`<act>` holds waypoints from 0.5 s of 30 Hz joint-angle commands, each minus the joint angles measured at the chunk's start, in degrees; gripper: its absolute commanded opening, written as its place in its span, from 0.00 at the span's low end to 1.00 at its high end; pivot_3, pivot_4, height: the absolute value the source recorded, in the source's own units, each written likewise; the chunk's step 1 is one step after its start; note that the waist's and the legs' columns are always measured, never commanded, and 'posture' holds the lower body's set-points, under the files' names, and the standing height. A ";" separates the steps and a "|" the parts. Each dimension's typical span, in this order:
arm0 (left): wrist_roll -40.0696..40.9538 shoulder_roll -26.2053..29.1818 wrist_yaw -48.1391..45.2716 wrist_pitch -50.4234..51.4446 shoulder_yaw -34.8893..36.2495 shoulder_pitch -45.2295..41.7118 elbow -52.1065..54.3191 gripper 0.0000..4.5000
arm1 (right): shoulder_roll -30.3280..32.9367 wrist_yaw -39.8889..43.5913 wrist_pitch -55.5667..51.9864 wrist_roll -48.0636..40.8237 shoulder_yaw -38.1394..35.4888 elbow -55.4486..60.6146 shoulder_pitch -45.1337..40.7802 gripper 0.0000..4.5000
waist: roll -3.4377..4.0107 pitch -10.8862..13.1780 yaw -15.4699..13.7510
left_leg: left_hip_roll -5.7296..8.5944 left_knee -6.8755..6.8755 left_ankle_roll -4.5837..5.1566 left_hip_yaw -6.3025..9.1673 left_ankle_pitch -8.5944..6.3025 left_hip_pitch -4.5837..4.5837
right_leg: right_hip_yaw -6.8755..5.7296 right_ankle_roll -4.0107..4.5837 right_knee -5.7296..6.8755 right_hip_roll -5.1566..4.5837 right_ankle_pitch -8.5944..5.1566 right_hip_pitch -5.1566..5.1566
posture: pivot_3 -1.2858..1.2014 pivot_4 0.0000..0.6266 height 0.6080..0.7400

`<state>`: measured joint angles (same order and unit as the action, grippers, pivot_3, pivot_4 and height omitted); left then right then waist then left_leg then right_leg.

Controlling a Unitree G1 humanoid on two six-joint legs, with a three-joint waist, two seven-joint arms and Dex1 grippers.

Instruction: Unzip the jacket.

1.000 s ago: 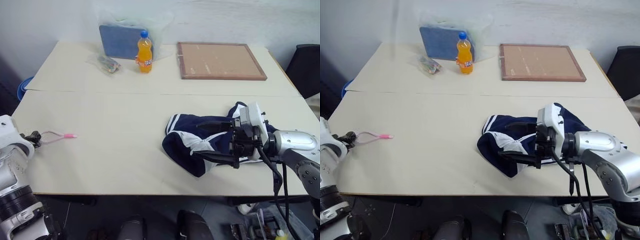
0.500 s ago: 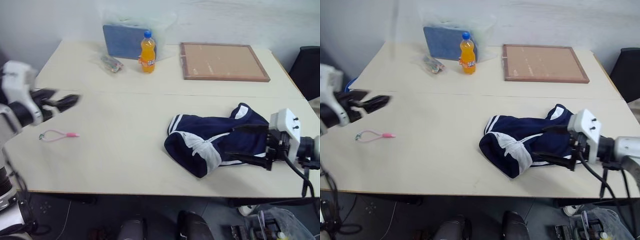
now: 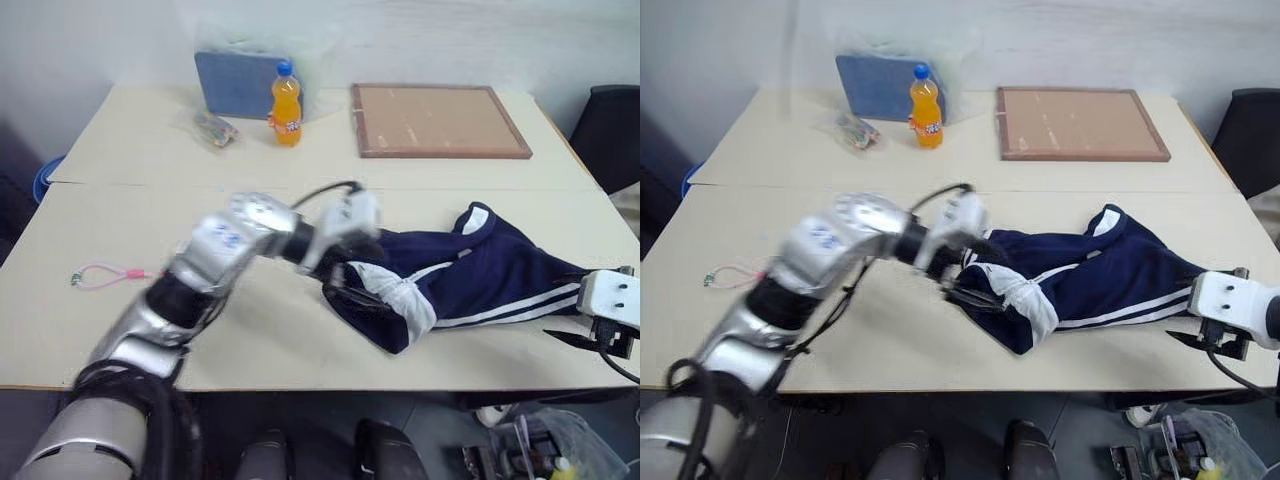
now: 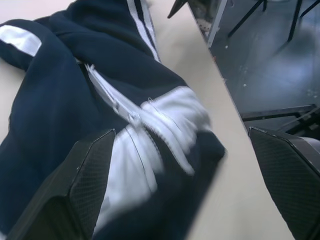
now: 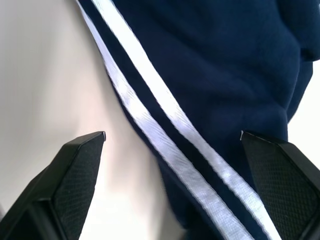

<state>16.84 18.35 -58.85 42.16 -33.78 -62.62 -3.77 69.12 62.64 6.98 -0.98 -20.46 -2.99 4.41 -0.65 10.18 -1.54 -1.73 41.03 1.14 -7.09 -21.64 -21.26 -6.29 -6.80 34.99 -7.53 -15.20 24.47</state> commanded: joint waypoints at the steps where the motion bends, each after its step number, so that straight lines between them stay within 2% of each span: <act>1: -7.17 -5.19 1.45 -3.62 -5.56 -2.97 -4.86 1.00 | 2.12 -3.11 5.57 5.04 2.07 -4.06 -1.88 1.00 | 0.04 0.02 0.05 | 0.00 -0.03 0.00 0.00 0.00 0.02 | 0.01 0.00 0.00 0.00 0.00 0.00 | 0.52 0.24 1.00; 5: -6.19 -8.83 -2.47 0.35 -7.60 -2.57 -3.74 1.00 | 3.96 -5.89 10.19 9.84 5.05 -9.07 -3.93 1.00 | 0.28 0.08 0.31 | -0.03 -0.08 0.01 0.00 0.00 0.03 | -0.01 0.01 0.00 0.01 0.00 0.02 | 0.52 0.24 1.00; 12: -13.76 -6.68 -4.16 -1.93 -14.56 -1.33 -4.09 1.00 | 5.69 -9.74 14.66 14.69 9.53 -17.82 -9.39 1.00 | 0.48 0.05 0.29 | -0.04 0.02 0.04 0.02 0.03 0.08 | 0.04 0.01 0.04 -0.03 -0.01 0.01 | 0.52 0.24 1.00; 15: -17.19 -6.54 -3.21 -4.71 -15.43 -1.25 -5.73 0.87 | 5.20 -12.19 16.05 16.63 11.88 -21.56 -12.74 1.00 | 0.48 0.05 0.24 | -0.04 0.03 0.04 0.03 0.03 0.06 | 0.04 0.01 0.07 -0.04 -0.01 0.02 | 0.52 0.24 1.00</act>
<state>1.61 11.96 -62.16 39.21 -48.72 -63.70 -9.88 72.94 51.81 22.10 14.89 -8.59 -23.23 -7.20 -0.16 10.23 -1.30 -1.77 41.06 1.18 -7.05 -21.61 -21.22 -6.26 -6.79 35.06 -7.58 -15.20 24.48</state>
